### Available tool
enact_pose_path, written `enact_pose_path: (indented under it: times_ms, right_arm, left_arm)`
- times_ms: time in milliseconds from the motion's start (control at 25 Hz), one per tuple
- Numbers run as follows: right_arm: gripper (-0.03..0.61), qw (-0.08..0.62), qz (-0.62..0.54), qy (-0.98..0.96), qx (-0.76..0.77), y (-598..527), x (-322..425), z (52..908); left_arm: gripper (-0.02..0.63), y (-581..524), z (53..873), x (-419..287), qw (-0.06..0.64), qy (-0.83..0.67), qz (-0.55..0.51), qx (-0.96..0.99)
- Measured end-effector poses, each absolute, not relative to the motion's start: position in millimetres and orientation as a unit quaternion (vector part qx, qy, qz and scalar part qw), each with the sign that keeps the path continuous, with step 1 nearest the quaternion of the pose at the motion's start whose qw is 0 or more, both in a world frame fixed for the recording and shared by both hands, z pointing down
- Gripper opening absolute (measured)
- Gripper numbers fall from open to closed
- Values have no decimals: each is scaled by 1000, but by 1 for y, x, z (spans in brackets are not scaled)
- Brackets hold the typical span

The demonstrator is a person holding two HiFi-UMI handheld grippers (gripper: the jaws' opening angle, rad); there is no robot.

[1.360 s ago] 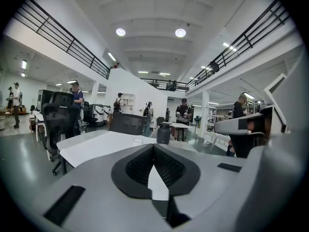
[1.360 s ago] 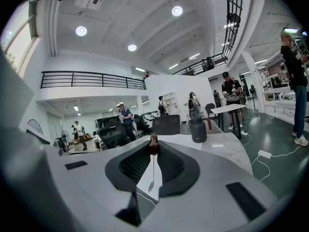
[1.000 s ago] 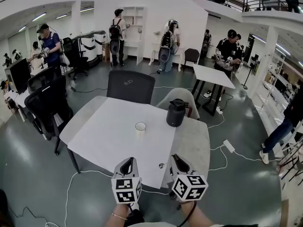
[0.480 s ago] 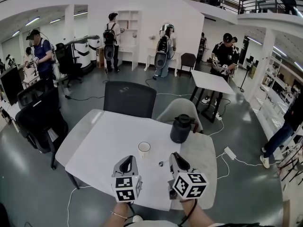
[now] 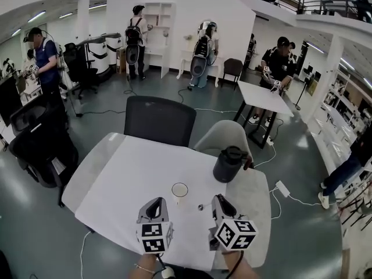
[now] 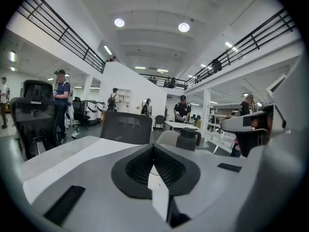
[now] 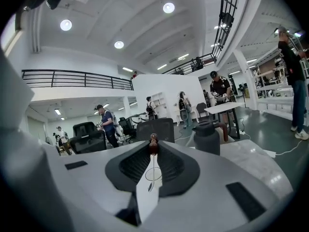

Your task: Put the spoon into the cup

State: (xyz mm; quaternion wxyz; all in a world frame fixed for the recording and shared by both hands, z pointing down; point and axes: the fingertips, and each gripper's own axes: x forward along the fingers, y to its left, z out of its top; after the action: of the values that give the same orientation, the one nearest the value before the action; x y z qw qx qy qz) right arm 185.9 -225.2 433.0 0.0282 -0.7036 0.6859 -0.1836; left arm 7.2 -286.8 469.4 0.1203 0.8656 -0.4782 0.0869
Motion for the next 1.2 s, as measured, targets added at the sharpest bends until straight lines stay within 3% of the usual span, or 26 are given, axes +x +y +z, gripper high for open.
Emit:
enact_pose_path:
  times_ms: [1200]
  right_arm:
    - [64,12,-232,711,-664,-290,201,481]
  left_arm:
    - [18,-330,515,-1,137,-528,129,828]
